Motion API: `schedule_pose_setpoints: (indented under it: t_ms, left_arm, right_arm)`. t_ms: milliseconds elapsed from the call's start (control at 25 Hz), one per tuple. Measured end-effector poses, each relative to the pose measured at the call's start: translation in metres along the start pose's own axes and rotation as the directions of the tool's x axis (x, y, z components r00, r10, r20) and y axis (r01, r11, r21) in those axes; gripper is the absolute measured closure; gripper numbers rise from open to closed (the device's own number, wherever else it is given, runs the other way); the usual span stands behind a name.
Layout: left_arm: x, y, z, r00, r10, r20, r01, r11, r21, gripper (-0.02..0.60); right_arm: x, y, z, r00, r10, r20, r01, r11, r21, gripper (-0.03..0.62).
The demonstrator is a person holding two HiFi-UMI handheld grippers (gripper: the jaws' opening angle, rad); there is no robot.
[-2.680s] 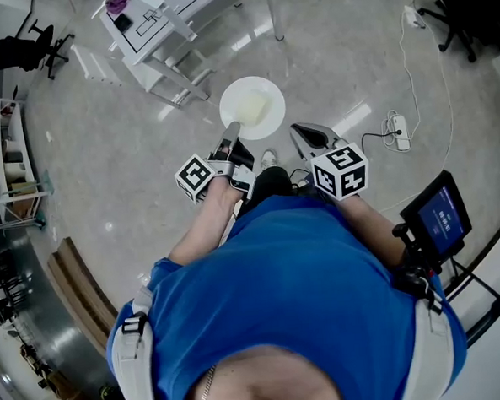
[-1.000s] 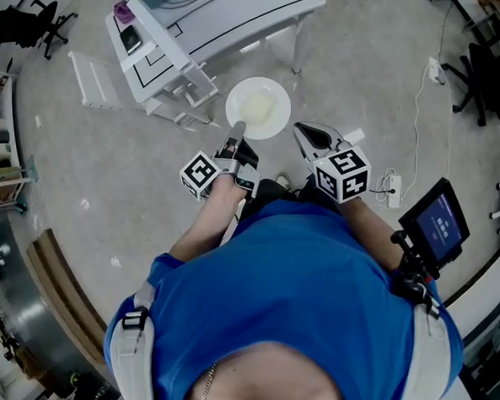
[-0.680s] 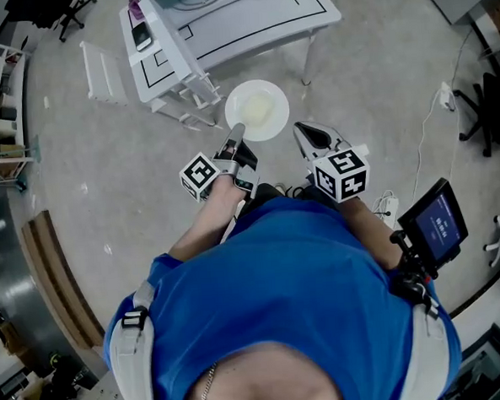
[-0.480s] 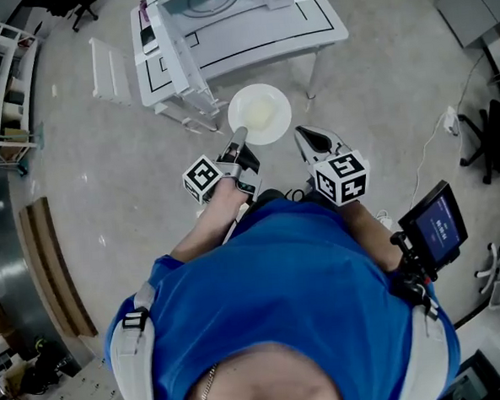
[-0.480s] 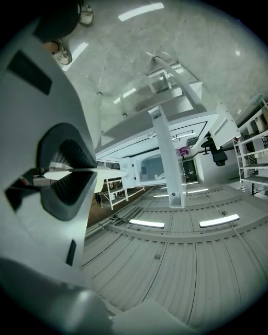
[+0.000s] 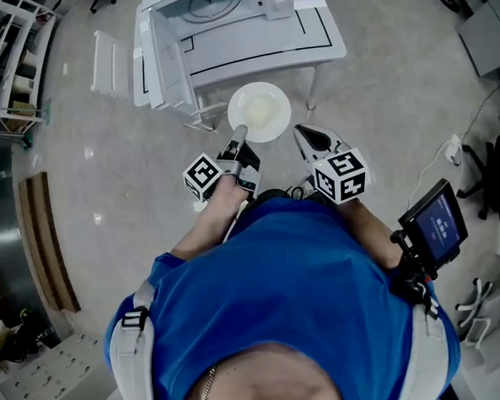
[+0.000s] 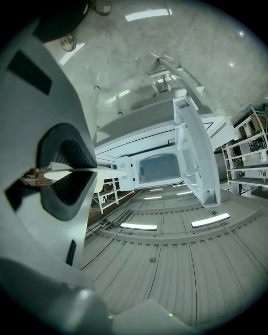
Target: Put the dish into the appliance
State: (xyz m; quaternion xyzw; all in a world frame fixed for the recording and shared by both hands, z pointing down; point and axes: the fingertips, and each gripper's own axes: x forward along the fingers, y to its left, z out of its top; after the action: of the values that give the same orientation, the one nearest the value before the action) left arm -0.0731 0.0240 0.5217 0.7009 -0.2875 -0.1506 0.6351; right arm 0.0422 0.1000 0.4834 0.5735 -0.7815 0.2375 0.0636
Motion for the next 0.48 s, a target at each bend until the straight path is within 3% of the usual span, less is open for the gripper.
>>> schedule_pose_setpoints:
  t_ms: [240,480]
  left_arm:
    - [0.028,-0.010,-0.018,0.999,0.005,0.052,-0.004,1.000,-0.011,0.565]
    - [0.050,-0.012,-0.012,0.995,0.021,0.094,-0.021,1.000,-0.008,0.565]
  right_arm:
    - [-0.008,-0.037,0.009,0.999,0.048,0.005,-0.049,0.999,0.019,0.594]
    - [0.002,-0.057,0.021,0.996,0.086,0.005,-0.086,0.996,0.017,0.594]
